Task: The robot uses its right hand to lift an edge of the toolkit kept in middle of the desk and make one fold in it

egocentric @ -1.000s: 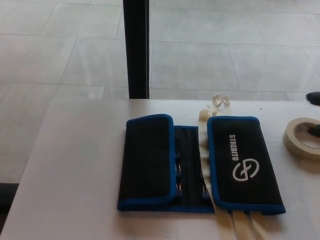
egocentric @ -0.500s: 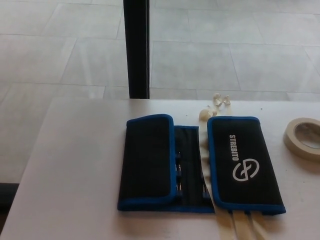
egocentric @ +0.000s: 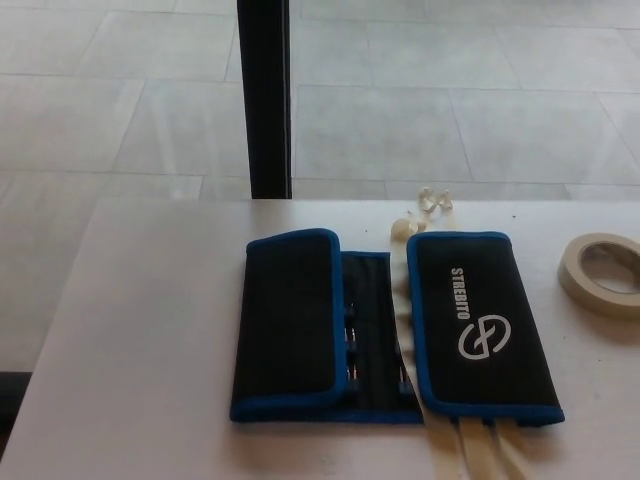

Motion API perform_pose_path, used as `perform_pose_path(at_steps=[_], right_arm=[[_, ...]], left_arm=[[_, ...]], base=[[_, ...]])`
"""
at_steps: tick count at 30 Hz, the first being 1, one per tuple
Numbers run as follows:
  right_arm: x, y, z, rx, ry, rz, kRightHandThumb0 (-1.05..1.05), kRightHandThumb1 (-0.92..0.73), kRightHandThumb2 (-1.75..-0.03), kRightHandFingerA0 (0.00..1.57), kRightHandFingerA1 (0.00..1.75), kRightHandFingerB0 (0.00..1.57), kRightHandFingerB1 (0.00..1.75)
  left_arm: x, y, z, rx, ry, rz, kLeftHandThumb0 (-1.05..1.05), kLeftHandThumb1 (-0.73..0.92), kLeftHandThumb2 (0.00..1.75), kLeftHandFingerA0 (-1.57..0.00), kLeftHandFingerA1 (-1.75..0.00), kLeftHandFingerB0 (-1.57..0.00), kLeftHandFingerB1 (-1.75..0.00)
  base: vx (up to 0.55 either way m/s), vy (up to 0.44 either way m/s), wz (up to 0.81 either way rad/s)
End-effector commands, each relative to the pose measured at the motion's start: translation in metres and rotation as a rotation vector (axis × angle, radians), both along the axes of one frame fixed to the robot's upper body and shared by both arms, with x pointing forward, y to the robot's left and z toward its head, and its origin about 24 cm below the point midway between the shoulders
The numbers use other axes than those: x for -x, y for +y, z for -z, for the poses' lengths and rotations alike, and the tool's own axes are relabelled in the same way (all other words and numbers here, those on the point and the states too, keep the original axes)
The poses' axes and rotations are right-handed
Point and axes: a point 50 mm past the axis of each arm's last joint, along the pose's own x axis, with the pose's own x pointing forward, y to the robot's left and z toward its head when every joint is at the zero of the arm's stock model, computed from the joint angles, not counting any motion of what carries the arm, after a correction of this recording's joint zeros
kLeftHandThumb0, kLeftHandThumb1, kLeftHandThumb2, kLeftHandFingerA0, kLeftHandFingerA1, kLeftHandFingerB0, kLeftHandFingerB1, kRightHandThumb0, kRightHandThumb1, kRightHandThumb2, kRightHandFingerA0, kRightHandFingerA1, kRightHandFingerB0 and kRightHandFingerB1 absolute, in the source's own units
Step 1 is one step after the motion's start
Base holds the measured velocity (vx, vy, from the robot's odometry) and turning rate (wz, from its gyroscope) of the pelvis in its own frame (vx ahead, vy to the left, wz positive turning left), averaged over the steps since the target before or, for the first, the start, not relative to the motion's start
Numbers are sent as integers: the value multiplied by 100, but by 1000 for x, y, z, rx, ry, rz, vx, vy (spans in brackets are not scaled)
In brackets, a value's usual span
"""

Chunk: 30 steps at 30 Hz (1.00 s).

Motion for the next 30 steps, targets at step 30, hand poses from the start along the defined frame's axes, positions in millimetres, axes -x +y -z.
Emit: perform_pose_path(at_steps=[30], right_arm=[[6, 51, 111, -496, -152, 272, -67, -59, -100, 79, 86, 30, 61]], left_arm=[[3, 2, 0, 2, -32, -80, -66, 57, 57, -62, -60, -62, -49]], base=[[0, 0, 0]])
